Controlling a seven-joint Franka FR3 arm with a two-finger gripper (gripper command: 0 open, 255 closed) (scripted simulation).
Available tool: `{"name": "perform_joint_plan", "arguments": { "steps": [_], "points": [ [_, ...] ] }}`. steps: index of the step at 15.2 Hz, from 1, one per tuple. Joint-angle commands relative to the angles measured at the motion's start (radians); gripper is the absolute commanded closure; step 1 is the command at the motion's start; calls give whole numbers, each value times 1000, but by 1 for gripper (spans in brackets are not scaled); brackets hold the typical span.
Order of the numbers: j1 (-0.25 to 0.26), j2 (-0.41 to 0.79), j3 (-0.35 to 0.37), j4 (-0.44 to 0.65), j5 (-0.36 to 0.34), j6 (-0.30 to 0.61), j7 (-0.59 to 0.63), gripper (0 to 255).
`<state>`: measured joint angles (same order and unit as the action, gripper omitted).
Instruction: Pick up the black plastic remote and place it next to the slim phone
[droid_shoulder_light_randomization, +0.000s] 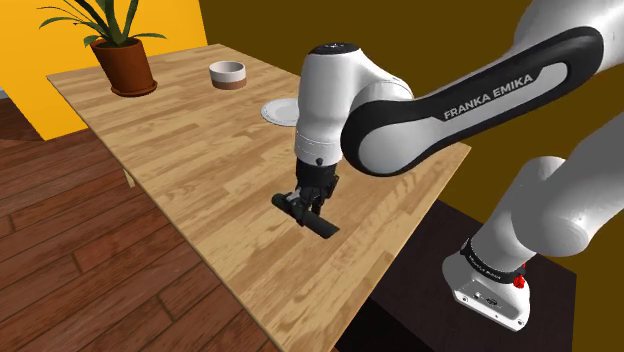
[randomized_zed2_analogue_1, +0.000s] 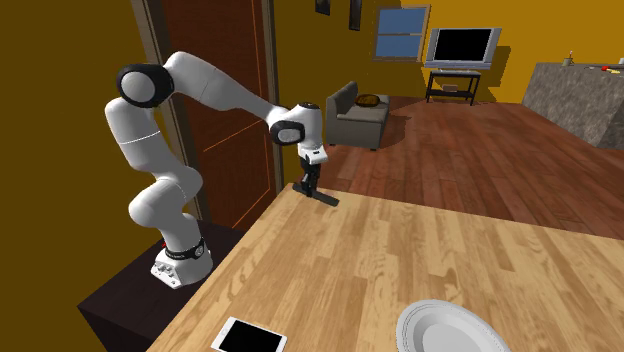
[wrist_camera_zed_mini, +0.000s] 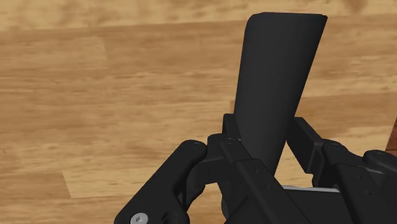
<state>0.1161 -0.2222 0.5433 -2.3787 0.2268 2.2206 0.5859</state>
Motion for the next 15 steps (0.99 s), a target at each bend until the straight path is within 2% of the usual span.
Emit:
{"name": "perform_joint_plan", "arguments": {
  "steps": [1,8,15],
  "points": [
    [-2,-72,-39,-57,35,-18,-68,255],
    [-21,-262,-182,-231,66,-60,-260,255],
    [-83,-413,-332,-354,13,-113,-437,255]
  ]
}}
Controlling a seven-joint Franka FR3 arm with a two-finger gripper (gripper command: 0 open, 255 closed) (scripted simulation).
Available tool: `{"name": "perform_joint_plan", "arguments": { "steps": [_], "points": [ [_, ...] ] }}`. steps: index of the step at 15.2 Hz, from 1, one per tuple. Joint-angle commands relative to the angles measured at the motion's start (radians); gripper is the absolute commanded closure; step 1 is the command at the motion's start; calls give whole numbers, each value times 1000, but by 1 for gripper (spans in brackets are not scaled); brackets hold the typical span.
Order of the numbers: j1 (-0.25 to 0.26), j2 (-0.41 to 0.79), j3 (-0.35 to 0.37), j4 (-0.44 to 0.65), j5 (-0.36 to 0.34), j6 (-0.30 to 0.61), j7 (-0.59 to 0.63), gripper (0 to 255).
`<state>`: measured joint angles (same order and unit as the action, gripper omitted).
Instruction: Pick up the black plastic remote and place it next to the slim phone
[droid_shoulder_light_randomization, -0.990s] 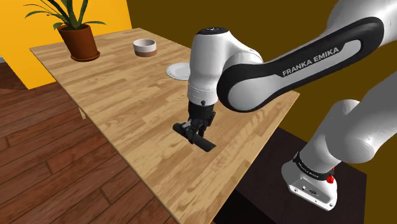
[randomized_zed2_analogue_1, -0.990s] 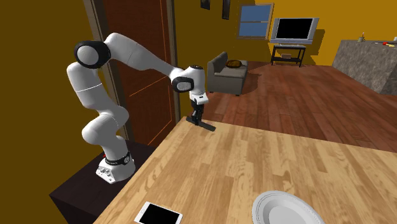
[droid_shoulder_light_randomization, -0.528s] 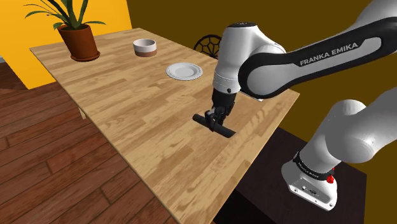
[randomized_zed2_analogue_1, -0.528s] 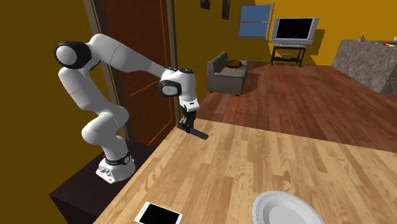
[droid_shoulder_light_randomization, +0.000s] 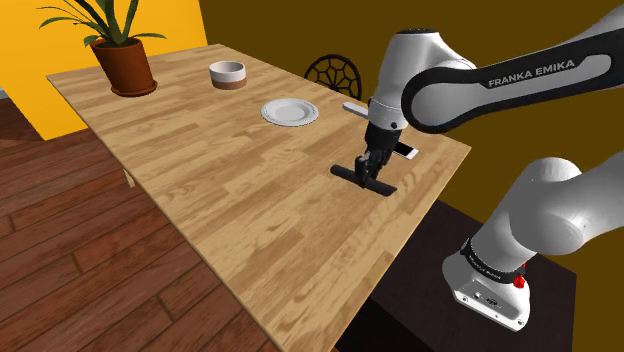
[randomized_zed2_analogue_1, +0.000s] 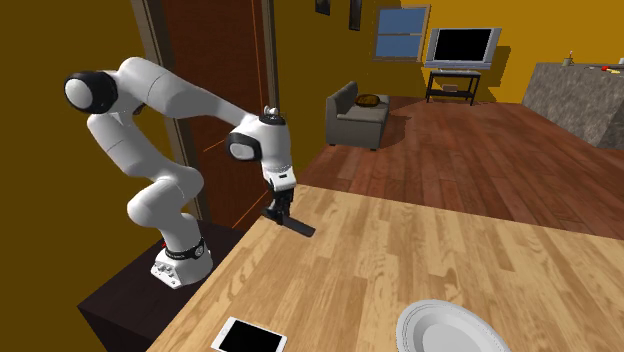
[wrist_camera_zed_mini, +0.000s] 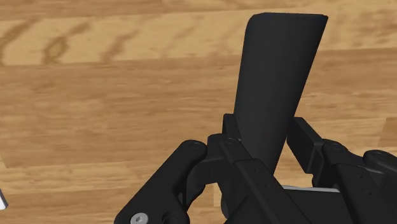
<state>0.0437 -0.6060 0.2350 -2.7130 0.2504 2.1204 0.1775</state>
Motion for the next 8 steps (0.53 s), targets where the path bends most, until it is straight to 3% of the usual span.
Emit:
{"name": "perform_joint_plan", "arguments": {
  "steps": [1,8],
  "points": [
    [-24,-46,-46,-33,-23,-20,-54,255],
    [-138,-125,-205,-87,-136,-65,-236,255]
  ]
}}
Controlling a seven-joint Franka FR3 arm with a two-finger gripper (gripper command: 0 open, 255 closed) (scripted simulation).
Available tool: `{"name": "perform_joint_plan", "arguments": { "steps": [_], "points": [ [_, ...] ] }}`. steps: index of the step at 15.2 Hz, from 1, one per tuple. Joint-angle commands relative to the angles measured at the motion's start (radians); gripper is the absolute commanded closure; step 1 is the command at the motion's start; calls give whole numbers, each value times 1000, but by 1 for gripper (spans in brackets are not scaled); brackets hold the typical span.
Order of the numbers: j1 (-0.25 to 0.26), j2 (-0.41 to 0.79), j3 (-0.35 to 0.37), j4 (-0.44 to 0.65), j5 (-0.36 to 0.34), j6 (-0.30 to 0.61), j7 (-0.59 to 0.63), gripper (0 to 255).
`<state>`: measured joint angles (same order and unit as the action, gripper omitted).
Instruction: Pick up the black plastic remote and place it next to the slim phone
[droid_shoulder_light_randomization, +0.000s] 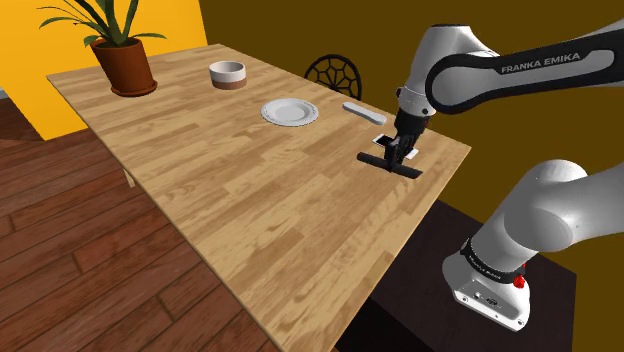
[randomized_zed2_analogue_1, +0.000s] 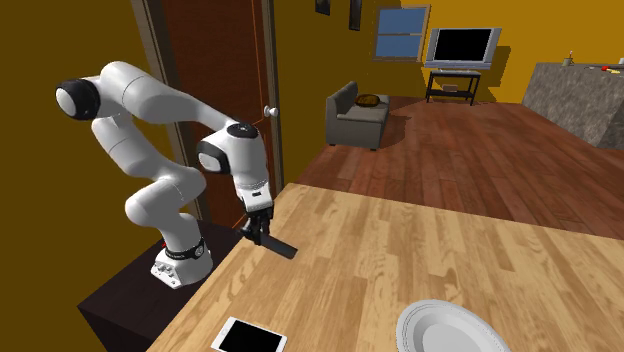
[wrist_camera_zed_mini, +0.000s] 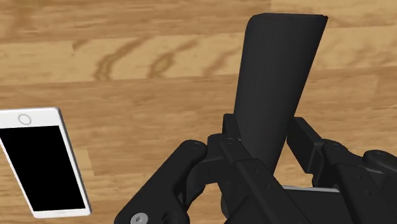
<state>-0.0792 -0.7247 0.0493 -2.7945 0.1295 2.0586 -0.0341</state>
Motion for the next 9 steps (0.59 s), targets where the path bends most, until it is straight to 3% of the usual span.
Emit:
{"name": "perform_joint_plan", "arguments": {
  "steps": [1,9],
  "points": [
    [-33,-11,-42,-8,-33,-7,-51,255],
    [-175,23,-225,26,-174,-20,-265,255]
  ]
}}
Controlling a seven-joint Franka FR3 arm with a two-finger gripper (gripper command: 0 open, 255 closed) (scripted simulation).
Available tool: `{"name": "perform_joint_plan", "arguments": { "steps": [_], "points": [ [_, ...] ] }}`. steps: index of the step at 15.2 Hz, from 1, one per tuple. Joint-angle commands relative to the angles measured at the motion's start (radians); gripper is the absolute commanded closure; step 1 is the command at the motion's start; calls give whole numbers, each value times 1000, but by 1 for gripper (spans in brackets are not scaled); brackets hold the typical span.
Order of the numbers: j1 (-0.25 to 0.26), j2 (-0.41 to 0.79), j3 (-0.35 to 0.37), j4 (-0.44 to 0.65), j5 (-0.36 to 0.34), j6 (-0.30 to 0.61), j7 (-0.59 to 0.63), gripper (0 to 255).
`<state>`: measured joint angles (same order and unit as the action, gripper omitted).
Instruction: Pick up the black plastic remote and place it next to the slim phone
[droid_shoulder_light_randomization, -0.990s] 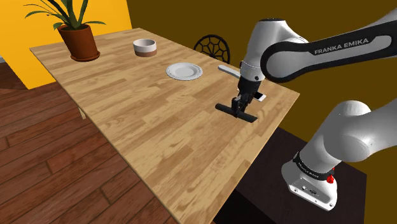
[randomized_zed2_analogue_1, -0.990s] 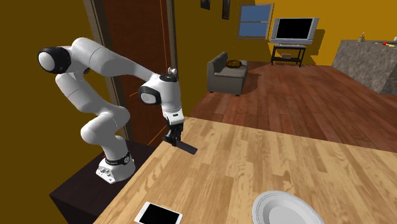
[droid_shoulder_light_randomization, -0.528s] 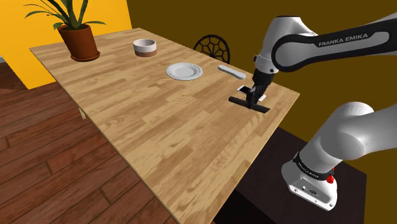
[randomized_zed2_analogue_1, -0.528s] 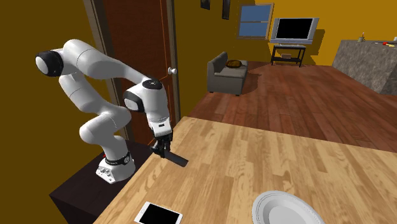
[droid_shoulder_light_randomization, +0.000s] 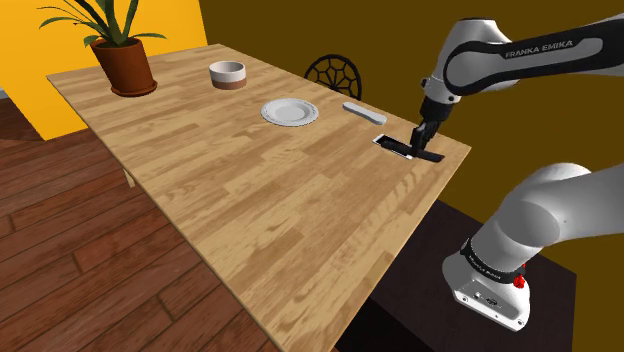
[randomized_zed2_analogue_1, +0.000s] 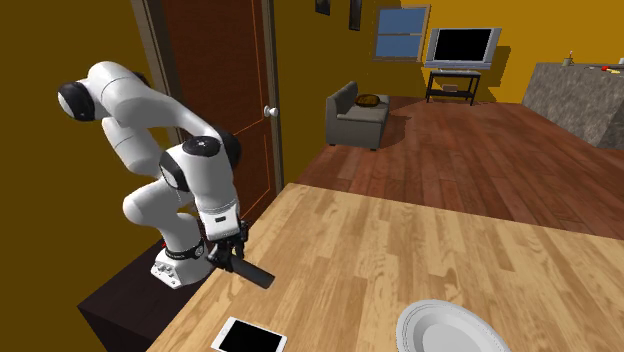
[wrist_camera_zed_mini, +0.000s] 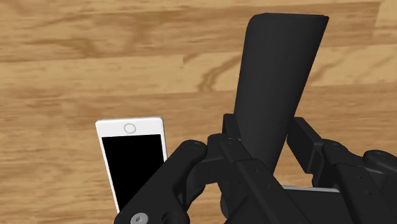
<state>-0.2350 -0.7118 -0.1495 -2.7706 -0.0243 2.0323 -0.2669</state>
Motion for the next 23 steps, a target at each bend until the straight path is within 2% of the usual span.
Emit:
{"name": "perform_joint_plan", "arguments": {
  "steps": [1,7,12,16,20,23],
  "points": [
    [-34,22,-49,13,-36,7,-59,255],
    [-104,123,-182,101,-109,19,-215,255],
    [-135,236,-290,205,-135,32,-345,255],
    [-143,342,-375,306,-127,38,-455,255],
    [-144,473,-463,431,-83,38,-583,255],
    [-142,496,-471,407,-73,81,-594,255]
  ]
}}
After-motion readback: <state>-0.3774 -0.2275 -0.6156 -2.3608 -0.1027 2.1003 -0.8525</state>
